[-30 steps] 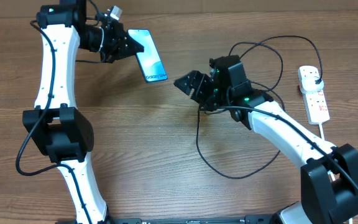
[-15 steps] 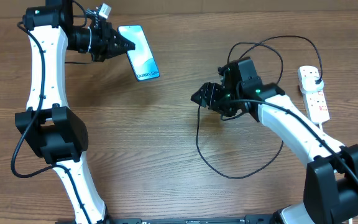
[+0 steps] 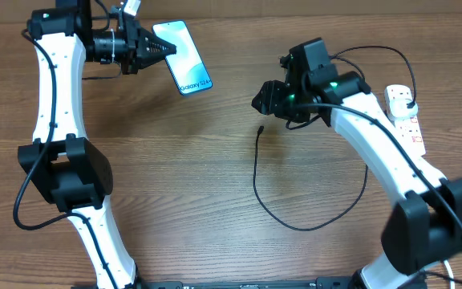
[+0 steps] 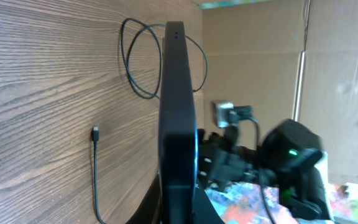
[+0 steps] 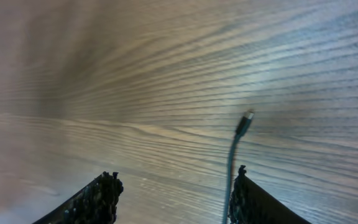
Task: Plug charger to phone and switch on socket
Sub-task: 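Lower the right gripper and grasp the cable's USB-C plug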
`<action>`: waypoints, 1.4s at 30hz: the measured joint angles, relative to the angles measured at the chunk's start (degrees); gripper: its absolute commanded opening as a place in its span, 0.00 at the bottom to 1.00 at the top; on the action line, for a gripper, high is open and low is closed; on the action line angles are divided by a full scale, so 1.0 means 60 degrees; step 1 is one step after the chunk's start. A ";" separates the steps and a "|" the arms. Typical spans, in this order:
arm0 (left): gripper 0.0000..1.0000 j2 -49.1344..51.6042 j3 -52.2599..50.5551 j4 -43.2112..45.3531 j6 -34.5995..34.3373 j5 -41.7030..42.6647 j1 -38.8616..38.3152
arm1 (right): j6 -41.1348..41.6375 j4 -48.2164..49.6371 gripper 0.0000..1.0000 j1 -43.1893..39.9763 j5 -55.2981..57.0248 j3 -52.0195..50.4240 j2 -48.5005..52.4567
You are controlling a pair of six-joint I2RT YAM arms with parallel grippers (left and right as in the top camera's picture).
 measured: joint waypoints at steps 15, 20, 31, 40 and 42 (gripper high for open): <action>0.04 0.0000 0.0000 -0.0004 -0.0237 0.0025 0.0372 | 0.0025 0.0109 0.46 -0.0299 0.0266 0.0058 0.2240; 0.04 0.0000 0.0000 -0.0007 -0.0240 0.0025 0.0372 | 0.0251 0.0361 0.45 -0.0164 0.0284 0.0058 0.2725; 0.04 0.0000 0.0000 -0.0044 -0.0306 0.0025 0.0372 | 0.0703 0.0273 0.36 0.0015 0.0284 0.0055 0.2772; 0.04 0.0000 0.0000 -0.0047 -0.0364 0.0025 0.0372 | 0.1424 0.0168 0.32 0.0831 0.0492 0.0055 0.2958; 0.04 0.0000 0.0000 -0.0055 -0.0423 0.0025 0.0372 | 0.1617 0.0113 0.32 0.0849 0.0554 0.0055 0.3078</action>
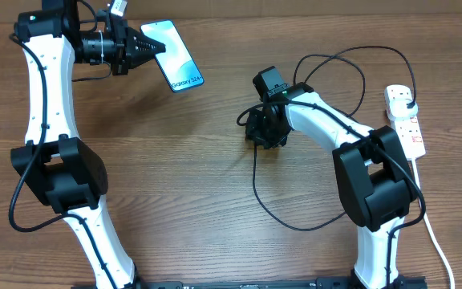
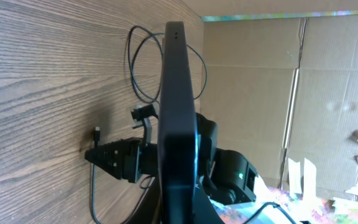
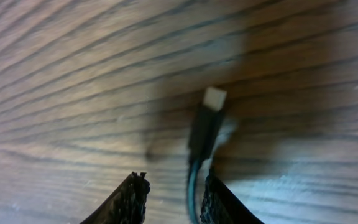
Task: Plug charger to phone and switch on socket
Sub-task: 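Lower the right gripper and grasp the cable's USB-C plug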
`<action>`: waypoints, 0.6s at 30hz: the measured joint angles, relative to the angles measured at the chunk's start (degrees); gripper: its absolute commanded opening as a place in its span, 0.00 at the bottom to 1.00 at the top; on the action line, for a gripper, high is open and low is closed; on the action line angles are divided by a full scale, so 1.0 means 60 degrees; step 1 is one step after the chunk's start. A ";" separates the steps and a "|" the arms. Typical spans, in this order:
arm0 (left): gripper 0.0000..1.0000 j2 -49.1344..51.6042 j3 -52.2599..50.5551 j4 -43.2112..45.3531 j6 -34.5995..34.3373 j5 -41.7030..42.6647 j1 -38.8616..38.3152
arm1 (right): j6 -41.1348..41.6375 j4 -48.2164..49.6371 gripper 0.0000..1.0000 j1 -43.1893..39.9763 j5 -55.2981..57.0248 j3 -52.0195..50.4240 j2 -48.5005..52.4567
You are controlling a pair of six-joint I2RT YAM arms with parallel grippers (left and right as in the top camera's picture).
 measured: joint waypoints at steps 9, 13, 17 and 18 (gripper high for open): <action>0.04 0.0000 0.0000 -0.0022 -0.0066 0.0004 0.0000 | 0.0372 0.0040 0.29 -0.0040 0.0135 0.0000 0.0055; 0.04 0.0000 0.0000 -0.0026 -0.0069 0.0004 0.0000 | 0.0477 0.0226 0.27 -0.0040 0.0149 0.0000 0.0095; 0.04 0.0000 0.0000 -0.0026 -0.0069 0.0004 0.0000 | 0.0546 0.0280 0.11 -0.0040 0.0146 0.0000 0.0127; 0.04 0.0000 0.0000 -0.0026 -0.0069 0.0004 0.0000 | 0.0601 0.0277 0.10 -0.0040 0.0146 0.0000 0.0142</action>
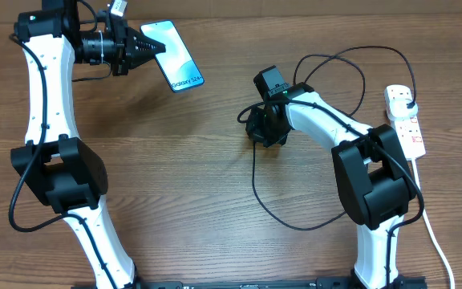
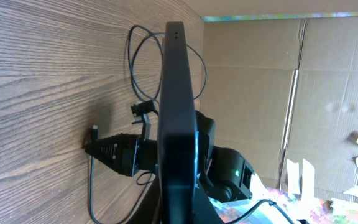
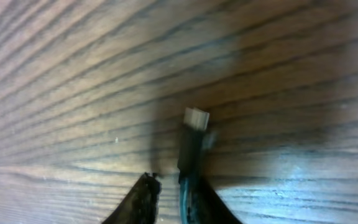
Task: Plug charger to phone and switch on socket
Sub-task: 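Lower the right gripper and grasp the cable's USB-C plug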
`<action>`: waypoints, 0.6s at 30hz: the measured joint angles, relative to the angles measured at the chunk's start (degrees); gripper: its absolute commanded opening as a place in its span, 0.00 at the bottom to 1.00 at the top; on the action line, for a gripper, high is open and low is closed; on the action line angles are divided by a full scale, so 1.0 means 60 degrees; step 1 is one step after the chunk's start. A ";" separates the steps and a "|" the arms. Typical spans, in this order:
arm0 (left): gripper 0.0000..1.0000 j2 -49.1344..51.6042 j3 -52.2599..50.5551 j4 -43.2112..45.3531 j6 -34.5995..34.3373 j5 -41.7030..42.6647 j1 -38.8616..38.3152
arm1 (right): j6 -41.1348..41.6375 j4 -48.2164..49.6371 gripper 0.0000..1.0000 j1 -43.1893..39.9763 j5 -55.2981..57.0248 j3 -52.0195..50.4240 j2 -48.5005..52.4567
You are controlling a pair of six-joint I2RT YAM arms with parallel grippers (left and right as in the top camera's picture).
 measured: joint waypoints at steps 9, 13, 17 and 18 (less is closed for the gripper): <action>0.04 0.0000 0.0000 0.0004 -0.0069 -0.0004 0.0000 | -0.0120 0.0087 0.04 -0.0098 -0.0433 0.0000 0.0073; 0.04 0.0000 0.0000 0.0000 -0.0087 -0.0168 0.0000 | -0.0994 0.0135 0.04 -0.0441 -0.1672 0.0000 0.0149; 0.04 0.0000 0.0000 -0.0084 -0.0098 -0.0328 0.0000 | -0.2524 0.0433 0.04 -0.0951 -0.3493 0.0004 0.0131; 0.04 0.0000 0.0000 -0.0087 -0.0087 -0.0313 0.0000 | -0.2900 0.0382 0.04 -0.1053 -0.3880 0.0004 0.0098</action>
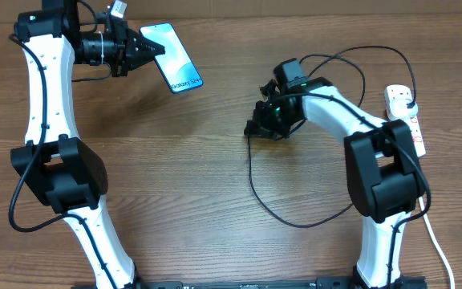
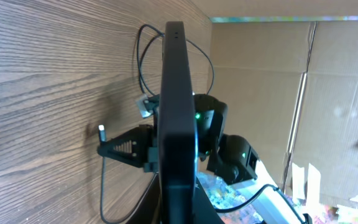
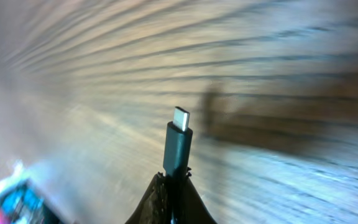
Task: Plug charger to phone and switch on socket
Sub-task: 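Lower the right gripper and grasp the cable's USB-C plug, then lift the plug with the right gripper toward the phone's bottom port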
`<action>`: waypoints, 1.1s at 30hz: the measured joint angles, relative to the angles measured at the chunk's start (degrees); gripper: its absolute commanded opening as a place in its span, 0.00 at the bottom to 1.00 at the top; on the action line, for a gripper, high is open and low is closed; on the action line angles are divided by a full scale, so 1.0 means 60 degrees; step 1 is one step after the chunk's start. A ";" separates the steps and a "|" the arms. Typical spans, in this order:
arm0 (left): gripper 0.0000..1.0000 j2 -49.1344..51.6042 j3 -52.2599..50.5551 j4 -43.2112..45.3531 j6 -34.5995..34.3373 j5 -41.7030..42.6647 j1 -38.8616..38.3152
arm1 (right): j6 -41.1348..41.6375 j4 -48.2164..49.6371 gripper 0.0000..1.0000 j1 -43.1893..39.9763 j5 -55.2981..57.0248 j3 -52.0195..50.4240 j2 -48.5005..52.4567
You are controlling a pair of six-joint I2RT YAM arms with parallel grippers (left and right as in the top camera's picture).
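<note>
My left gripper [image 1: 147, 48] is shut on the blue-screened phone [image 1: 172, 56], held in the air at the table's far left; the left wrist view shows the phone [image 2: 175, 106] edge-on, its end pointing away. My right gripper [image 1: 253, 128] is shut on the black charger plug [image 3: 179, 146], whose metal tip sticks out past the fingertips, lifted off the wood. The black cable [image 1: 295, 221] loops over the table toward the white socket strip [image 1: 405, 116] at the right edge.
Brown cardboard walls stand behind the table [image 1: 175, 209]. The cable's slack lies in a wide loop at centre right, with another loop [image 1: 339, 60] behind the right arm. A white lead runs down from the socket strip along the right edge.
My right gripper, then low on the table with the plug between its nearly shut fingers, has lifted the plug off the wood and tilted. The left gripper with the phone has barely moved.
At first my right gripper hung open above the plug lying on the table while the left held the phone up. Then the right gripper was down around the plug, then closing on it. Now it grips the plug clear of the table.
</note>
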 measured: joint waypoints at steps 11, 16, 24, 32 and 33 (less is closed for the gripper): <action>0.04 0.0000 0.0000 -0.0047 0.0929 0.1297 -0.0033 | -0.2849 -0.1585 0.04 -0.0310 -0.1920 0.0011 -0.2521; 0.04 0.0000 0.0000 -0.0047 0.1308 0.1985 -0.0186 | -0.3610 -0.2310 0.04 -0.0310 -0.2532 0.0051 -0.3468; 0.04 0.0000 0.0000 -0.0047 0.1435 0.2401 -0.0699 | -0.4251 -0.2925 0.04 -0.0284 -0.2863 0.0047 -0.4397; 0.04 0.0000 0.0000 -0.0047 0.1585 0.2721 -0.1209 | -0.4211 -0.1443 0.04 -0.0164 -0.3982 -0.0200 -0.4659; 0.04 0.0000 0.0000 -0.0047 0.1596 0.2747 -0.1271 | -0.4153 -0.1304 0.04 -0.0164 -0.4047 -0.0211 -0.4659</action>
